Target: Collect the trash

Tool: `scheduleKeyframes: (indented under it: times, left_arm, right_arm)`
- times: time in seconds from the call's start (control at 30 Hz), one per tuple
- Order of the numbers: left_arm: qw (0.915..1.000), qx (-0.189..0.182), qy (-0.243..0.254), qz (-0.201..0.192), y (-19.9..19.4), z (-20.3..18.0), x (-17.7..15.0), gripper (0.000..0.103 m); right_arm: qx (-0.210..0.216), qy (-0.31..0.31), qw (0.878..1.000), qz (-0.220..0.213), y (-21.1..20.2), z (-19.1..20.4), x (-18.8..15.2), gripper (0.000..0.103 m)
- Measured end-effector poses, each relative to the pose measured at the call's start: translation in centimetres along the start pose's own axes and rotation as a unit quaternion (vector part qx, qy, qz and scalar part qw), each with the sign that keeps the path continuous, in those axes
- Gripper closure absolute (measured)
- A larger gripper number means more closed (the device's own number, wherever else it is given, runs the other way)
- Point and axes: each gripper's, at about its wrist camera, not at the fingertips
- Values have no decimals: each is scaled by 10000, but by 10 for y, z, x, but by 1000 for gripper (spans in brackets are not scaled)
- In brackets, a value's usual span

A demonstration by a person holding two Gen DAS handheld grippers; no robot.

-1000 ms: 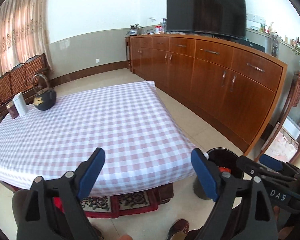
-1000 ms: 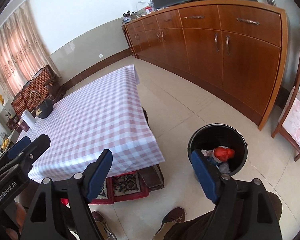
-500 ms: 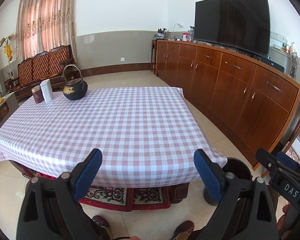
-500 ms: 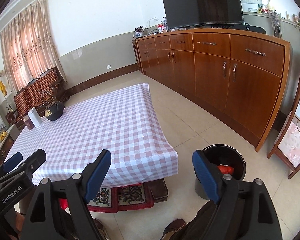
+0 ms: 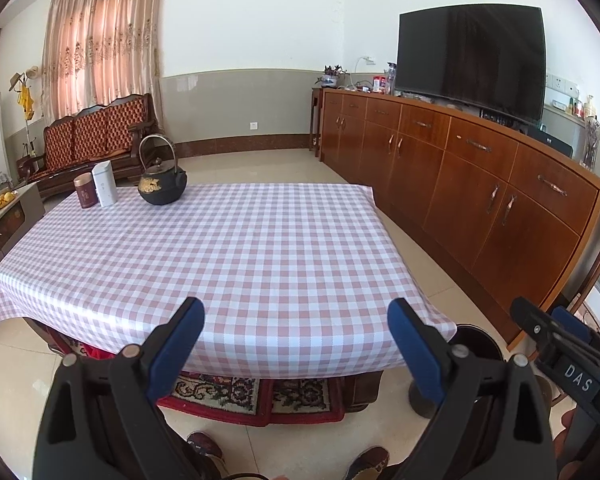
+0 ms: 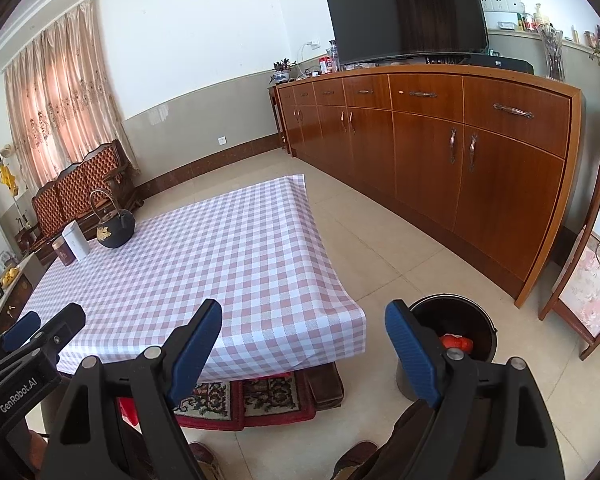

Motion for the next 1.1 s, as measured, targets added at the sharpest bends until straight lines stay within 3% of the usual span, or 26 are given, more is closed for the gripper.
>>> scheduleKeyframes:
  times: [1.1]
  left_arm:
    - [10000, 35, 44, -25, -2, 0, 1, 9]
  right_arm:
    - [23, 28, 10000, 90, 3, 0, -4, 18]
Point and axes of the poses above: each gripper's, at about its wrist camera, not at the fingertips, and y roughly the way its jaws point, z to its left, x to its top, and after that the axes turned 8 degrees about -y, right-handed
